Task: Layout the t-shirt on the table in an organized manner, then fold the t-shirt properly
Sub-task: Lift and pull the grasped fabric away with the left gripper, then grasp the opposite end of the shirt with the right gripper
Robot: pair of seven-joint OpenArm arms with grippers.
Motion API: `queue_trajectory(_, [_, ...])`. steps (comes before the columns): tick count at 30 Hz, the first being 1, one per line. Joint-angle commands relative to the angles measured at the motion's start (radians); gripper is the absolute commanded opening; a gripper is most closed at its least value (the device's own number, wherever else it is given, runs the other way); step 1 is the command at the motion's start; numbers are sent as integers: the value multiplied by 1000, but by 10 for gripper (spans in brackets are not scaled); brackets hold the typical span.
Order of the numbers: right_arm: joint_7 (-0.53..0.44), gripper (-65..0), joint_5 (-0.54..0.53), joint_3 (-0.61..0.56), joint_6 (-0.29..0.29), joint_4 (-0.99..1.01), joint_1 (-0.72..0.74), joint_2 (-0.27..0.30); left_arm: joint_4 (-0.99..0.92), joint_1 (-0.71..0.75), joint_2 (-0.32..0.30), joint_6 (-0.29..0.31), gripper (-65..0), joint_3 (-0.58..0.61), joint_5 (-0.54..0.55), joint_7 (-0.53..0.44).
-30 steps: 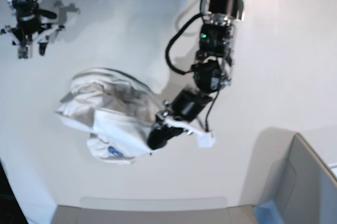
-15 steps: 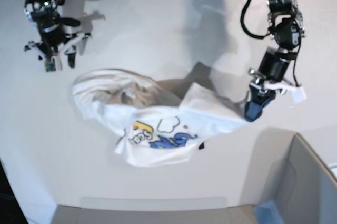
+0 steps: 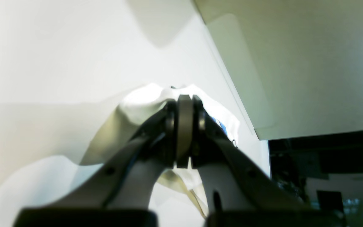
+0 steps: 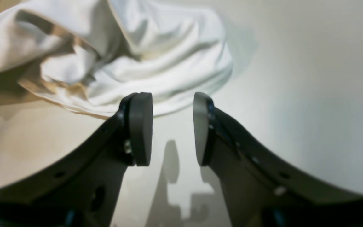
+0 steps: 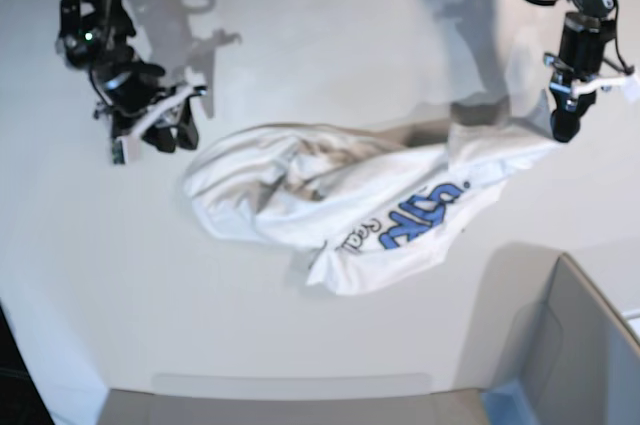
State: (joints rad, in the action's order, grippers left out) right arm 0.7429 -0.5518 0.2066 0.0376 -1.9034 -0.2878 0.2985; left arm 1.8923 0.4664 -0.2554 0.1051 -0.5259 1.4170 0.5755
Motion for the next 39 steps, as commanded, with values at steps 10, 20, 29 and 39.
queue_trajectory(10, [68, -444, -247, 7, 48, 203, 146, 3, 20, -1, -11, 17, -650, -10, 21, 122])
queue_trajectory(20, [91, -444, -245, -14, 48, 391, 269, -20, 20, -2, -8, 17, -650, -10, 21, 143])
queue_trajectory(29, [83, -445, -70, -171, 48, 632, 467, -68, 20, 4, -8, 17, -650, -10, 23, 148])
queue_trajectory(39, [33, -650, 187, -210, 48, 747, 638, -84, 20, 5, -6, 17, -650, -10, 23, 148])
